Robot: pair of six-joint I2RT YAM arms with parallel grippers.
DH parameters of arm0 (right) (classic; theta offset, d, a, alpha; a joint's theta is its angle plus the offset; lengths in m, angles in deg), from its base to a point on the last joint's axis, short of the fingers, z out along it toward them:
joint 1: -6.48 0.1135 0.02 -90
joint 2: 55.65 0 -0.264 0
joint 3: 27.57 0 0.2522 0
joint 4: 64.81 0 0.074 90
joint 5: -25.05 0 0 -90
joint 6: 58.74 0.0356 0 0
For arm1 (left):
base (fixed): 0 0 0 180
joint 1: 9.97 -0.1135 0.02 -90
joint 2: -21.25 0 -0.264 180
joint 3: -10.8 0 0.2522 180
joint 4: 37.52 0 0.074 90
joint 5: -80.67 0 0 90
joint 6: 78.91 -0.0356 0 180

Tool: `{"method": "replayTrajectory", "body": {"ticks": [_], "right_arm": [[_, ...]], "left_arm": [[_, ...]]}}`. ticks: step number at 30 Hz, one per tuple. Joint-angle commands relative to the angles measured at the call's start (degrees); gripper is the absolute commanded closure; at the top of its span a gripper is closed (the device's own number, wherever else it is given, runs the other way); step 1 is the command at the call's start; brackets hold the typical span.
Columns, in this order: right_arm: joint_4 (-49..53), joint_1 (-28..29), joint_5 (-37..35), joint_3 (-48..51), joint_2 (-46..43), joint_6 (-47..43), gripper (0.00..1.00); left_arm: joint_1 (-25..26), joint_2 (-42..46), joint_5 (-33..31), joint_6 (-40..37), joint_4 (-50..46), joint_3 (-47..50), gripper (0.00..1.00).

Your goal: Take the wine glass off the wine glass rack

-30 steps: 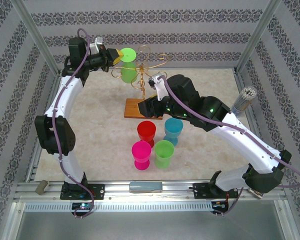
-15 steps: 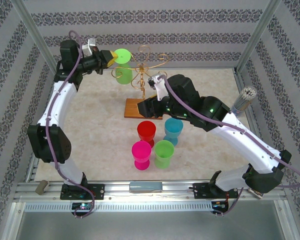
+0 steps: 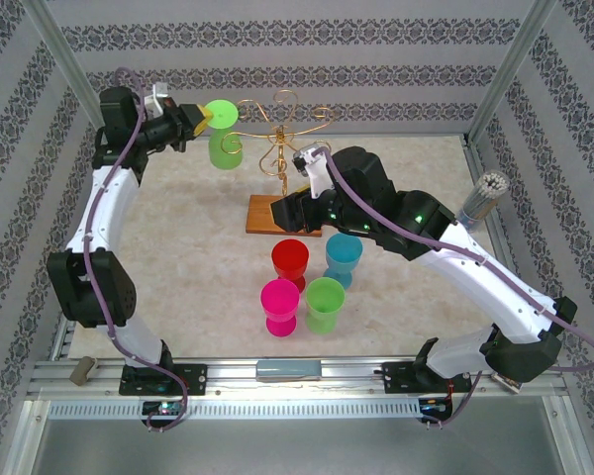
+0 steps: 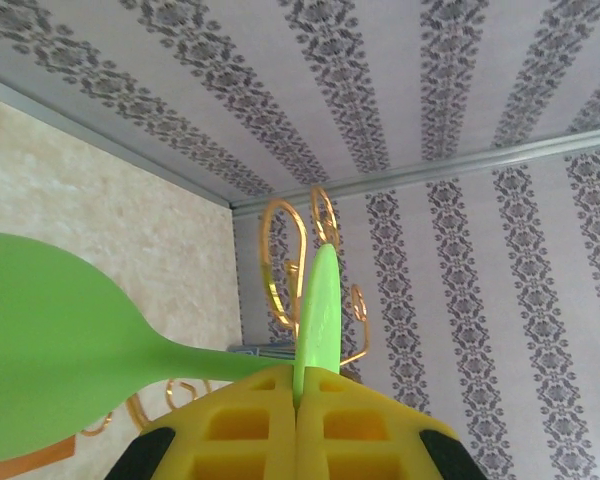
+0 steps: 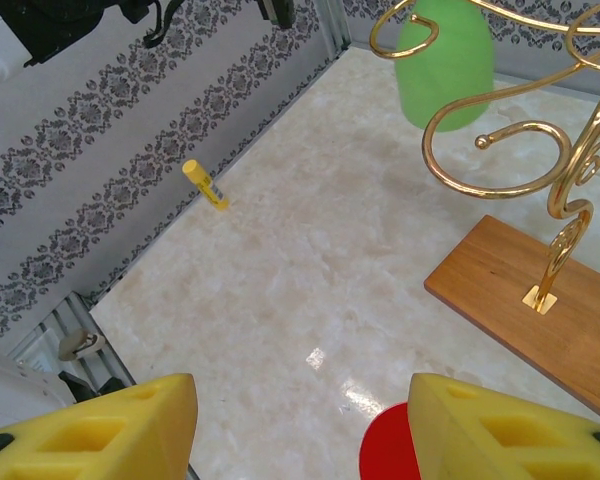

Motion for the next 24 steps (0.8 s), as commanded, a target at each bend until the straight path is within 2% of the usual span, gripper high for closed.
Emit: {"method": "replayTrajectory", "body": {"ticks": [1,4,8,10,24], "right_arm": [[-1.15,-0.22,0.67,0.66,-0.92,0.85,0.42],[-1.28,-0.24,1.1,0.3,-0.68,0.85,0.42],[-1.8,-0.22,2.19,-0.06,-0.28,1.03,0.42],[-2.11,-0.27,3.05,-0.15,-0.13,1.11,0.42],[-2.38,-0.25,6.6,1.01,-2.21,1.28,0.41]], "left_arm": [[-2.96,3.37,-0.44,-6.43,-3.39,0.92,1.0],[-4.34,5.71,-2.12,-14.22,-11.91,0.98,1.0],[-4.57,9.62,-8.49,-27.99,-24.77,1.42,1.0],[-4.77,11.64,-10.5,-32.17,-28.0,2.92,1.0],[-5.85,22.28,-19.38,-48.79,-34.44,12.56,1.0]]}}
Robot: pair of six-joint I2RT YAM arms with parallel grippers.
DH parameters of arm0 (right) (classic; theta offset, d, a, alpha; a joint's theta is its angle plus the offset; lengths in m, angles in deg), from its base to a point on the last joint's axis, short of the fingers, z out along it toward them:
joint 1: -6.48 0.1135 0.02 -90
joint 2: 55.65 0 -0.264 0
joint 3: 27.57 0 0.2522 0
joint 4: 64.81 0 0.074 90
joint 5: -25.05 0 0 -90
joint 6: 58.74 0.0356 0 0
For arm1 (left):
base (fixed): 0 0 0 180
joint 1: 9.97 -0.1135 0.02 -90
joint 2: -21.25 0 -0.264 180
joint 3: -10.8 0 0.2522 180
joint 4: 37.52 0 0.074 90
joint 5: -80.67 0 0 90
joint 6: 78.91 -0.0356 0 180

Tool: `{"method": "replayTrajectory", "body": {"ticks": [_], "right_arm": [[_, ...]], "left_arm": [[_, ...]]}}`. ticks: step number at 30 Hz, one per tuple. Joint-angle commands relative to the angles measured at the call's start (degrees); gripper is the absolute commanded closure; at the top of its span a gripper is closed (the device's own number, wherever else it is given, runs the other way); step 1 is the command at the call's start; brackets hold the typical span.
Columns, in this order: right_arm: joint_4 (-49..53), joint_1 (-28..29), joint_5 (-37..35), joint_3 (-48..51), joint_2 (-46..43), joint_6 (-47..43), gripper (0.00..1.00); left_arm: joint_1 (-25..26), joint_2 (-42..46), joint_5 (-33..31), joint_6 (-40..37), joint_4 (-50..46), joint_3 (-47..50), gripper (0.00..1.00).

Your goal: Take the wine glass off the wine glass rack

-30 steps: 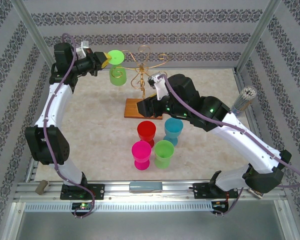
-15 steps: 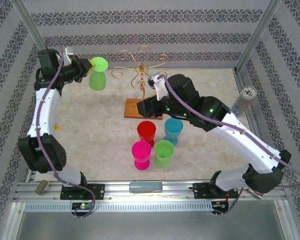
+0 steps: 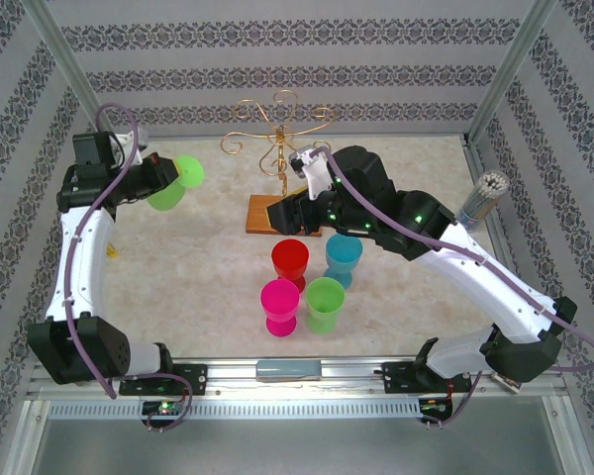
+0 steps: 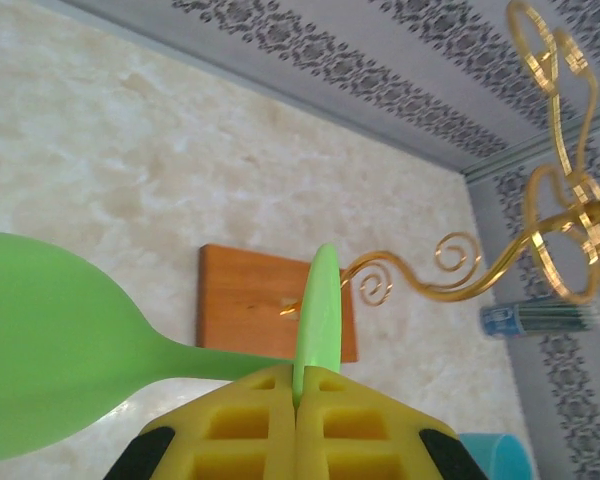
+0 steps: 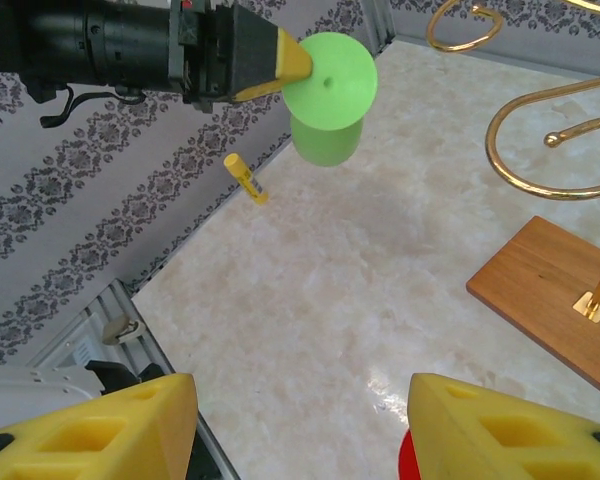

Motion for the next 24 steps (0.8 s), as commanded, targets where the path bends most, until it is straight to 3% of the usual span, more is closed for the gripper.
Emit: {"method": "replayTrajectory", "body": {"ticks": [1,6,13,24], "right_arm": [[-1.22,-0.14,1.48,1.25,-2.43,0.59,0.41],[-1.9,-0.26,2.09,2.97,-4.02,0.52,0.41],[-2.26,-0.2,3.39,4.56,-5.23,0.62,0.41],[-4.04,-0.27,4.57,6.3,-5.88,0.82,0.41]], "left_arm": [[-0.84,2.78,-3.36,-7.16,-1.78,0.94,1.0],[-0.51,4.83,-3.26,-10.46,-0.89,3.41,1.0],[3.14,12.8,-8.17,-19.05,-0.21,9.37,1.0],[9.46,13.83,-21.57,-29.56,-1.81,10.14,1.0]]}}
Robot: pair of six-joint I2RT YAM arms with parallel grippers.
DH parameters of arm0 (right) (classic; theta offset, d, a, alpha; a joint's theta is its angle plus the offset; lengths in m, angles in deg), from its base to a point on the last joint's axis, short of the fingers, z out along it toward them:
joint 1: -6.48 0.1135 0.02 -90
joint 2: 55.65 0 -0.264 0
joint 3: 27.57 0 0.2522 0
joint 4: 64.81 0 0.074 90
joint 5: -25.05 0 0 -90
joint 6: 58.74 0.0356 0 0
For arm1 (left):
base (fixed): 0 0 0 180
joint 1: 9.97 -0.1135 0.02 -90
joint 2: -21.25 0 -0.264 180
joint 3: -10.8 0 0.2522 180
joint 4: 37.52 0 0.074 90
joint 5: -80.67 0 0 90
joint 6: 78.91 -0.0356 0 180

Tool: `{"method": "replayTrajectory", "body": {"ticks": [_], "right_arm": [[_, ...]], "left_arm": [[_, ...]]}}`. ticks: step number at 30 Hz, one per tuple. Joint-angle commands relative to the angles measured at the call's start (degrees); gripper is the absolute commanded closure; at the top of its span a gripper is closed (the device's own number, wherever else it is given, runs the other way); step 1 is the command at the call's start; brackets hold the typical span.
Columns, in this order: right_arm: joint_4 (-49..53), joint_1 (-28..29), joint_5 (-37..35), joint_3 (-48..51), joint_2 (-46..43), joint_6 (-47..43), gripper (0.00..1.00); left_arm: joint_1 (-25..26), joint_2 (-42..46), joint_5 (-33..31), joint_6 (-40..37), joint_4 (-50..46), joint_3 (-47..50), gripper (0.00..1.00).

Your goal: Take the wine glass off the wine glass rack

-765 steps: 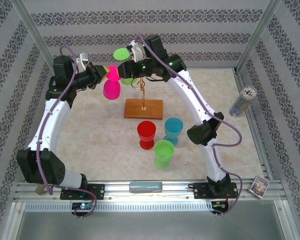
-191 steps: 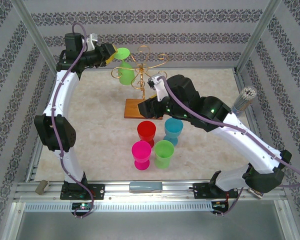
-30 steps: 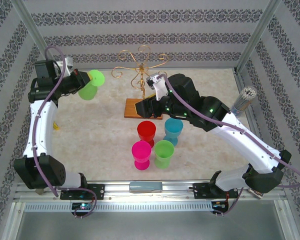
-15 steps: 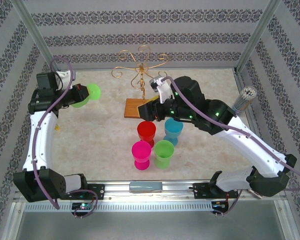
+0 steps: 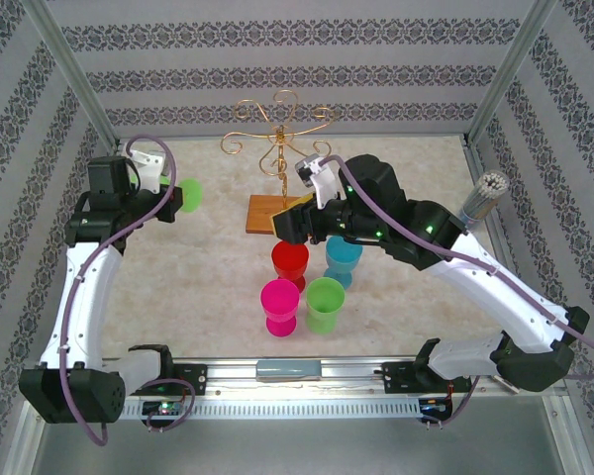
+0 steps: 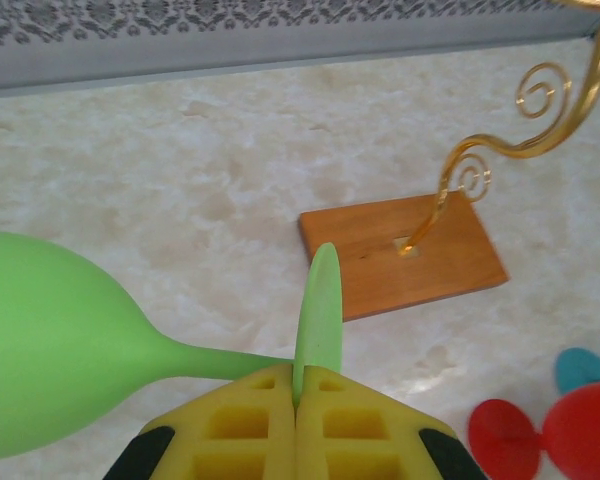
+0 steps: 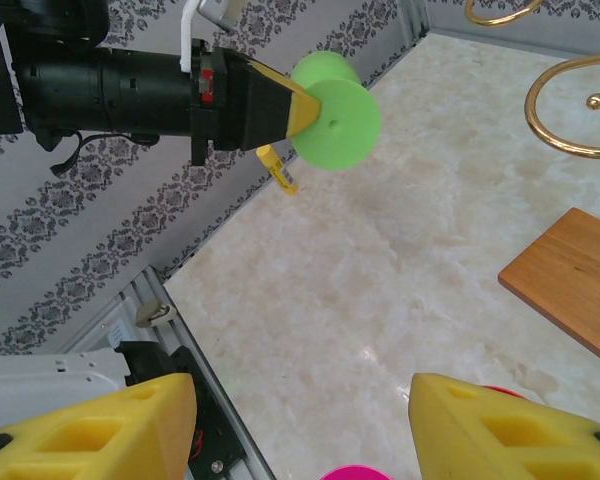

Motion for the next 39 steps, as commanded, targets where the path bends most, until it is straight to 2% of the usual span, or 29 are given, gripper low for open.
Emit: {"method": "replayTrajectory", "body": {"ticks": [1,5,10,20,30,36,39], "right_arm": [[-1.39,-0.22,0.86,0.96,-1.51,0.35,0.41],[-0.07,-1.27,1.77,-0.23,-1.06,0.85,0.4],[-1.16,-4.65,6.8,-1.37,-0.59,3.61,0.41],[-3.65,-11.7,14.37,-2.2,1.32,7.13,0.41],[-1.84,-11.75,17.2,-7.04,5.52,6.39,0.42],[-0.67,-10.43,16.89,-8.96,7.32,5.54,0.42],[-0.58,-9.88,17.06,-9.71,8.21,5.49,0.42]], "left_arm": [[1.84,3.18,-6.96,-6.13,-0.06,1.88,1.0],[4.08,7.34,-11.07,-8.91,1.18,5.77,1.0],[7.09,9.93,-14.39,-10.91,1.67,9.25,1.0],[14.27,16.44,-25.31,-18.43,-3.78,12.74,1.0],[21.86,20.94,-35.64,-22.01,-11.0,16.16,1.0],[30.36,20.86,-46.21,-22.91,-16.01,18.28,1.0],[32.84,21.58,-49.06,-22.91,-17.28,19.44,1.0]]}}
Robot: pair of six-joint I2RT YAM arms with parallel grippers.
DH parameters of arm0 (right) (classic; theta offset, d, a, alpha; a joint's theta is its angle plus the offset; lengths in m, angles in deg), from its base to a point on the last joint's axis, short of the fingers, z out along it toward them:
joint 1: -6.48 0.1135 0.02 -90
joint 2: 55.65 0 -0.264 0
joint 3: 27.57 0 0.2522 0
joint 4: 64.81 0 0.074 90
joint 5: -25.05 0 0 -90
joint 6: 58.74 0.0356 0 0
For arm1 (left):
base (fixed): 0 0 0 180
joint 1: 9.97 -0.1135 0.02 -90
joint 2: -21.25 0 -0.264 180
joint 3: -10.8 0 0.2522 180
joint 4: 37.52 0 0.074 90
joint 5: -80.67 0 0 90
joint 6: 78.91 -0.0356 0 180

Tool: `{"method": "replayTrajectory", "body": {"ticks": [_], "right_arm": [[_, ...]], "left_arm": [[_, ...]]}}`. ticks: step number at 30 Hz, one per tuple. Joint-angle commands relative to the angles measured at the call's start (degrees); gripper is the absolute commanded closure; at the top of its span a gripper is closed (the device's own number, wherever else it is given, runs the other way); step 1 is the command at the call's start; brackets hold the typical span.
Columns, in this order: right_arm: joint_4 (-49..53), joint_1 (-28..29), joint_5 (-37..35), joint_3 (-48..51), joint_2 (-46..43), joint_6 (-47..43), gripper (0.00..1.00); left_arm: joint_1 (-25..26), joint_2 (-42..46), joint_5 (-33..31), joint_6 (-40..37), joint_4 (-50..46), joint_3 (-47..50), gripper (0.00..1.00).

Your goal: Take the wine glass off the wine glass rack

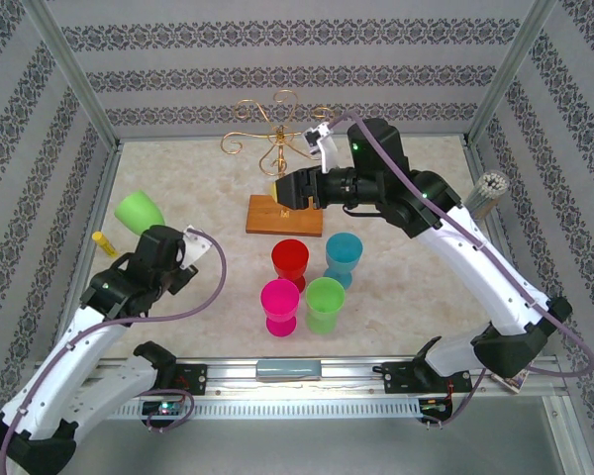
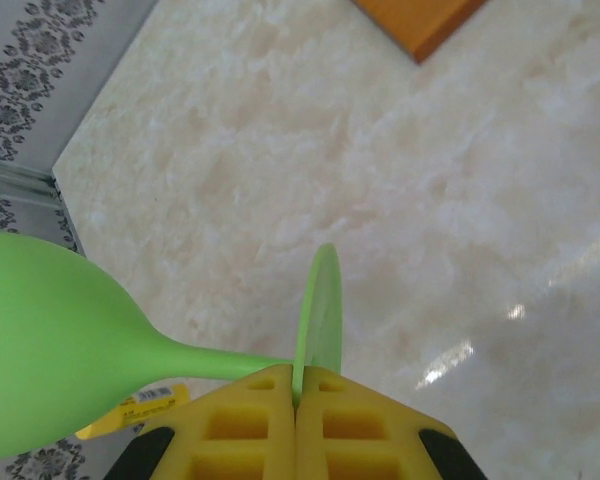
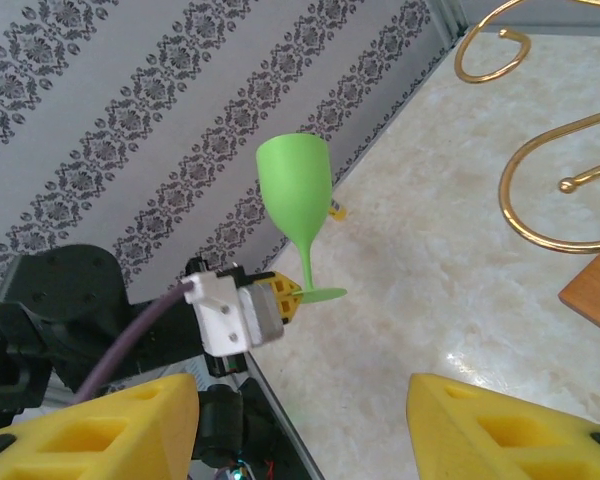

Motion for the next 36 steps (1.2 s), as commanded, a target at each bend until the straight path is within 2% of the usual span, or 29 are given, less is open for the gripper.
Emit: {"method": "replayTrajectory", "body": {"ticks": [1,4,8,13,16,19,29,36], "right_arm": [[0.6,0.98,1.15,-2.13,1.06,-0.74,0.42],[0.43,1.15,1.41,-2.42,1.25,-0.7,0.42],[1.62,1.08,1.11,-3.47,1.51,-1.55,0.42],[2.47,1.19,0.97,-3.57,2.17,-2.69,0.42],[2.53,1.67,1.23,-3.71,2.99,-3.14,0.42],[2.79,2.58,1.59,-4.46,3.91,-3.69,0.42],[13.31,8.38,-1.44,-16.08,12.79,-12.57,0.44],[21.28,12.65,-4.32,-29.15,21.98,-19.11,0.42]], "left_arm": [[2.52,1.41,-7.18,-1.58,-4.76,1.46,1.0],[5.33,2.48,-9.41,-2.03,-5.39,3.27,1.0],[10.88,2.09,-15.48,-1.93,-7.38,4.21,1.0],[19.74,-0.58,-26.91,-3.36,-7.32,7.26,1.0],[23.6,-0.85,-33.33,-6.96,-4.81,10.06,1.0],[26.01,0.1,-37.05,-9.96,-3.11,12.72,1.0],[32.3,-1.33,-45.32,-9.92,-7.18,15.48,1.0],[36.93,-1.08,-52.93,-14.34,-3.88,19.17,1.0]]}}
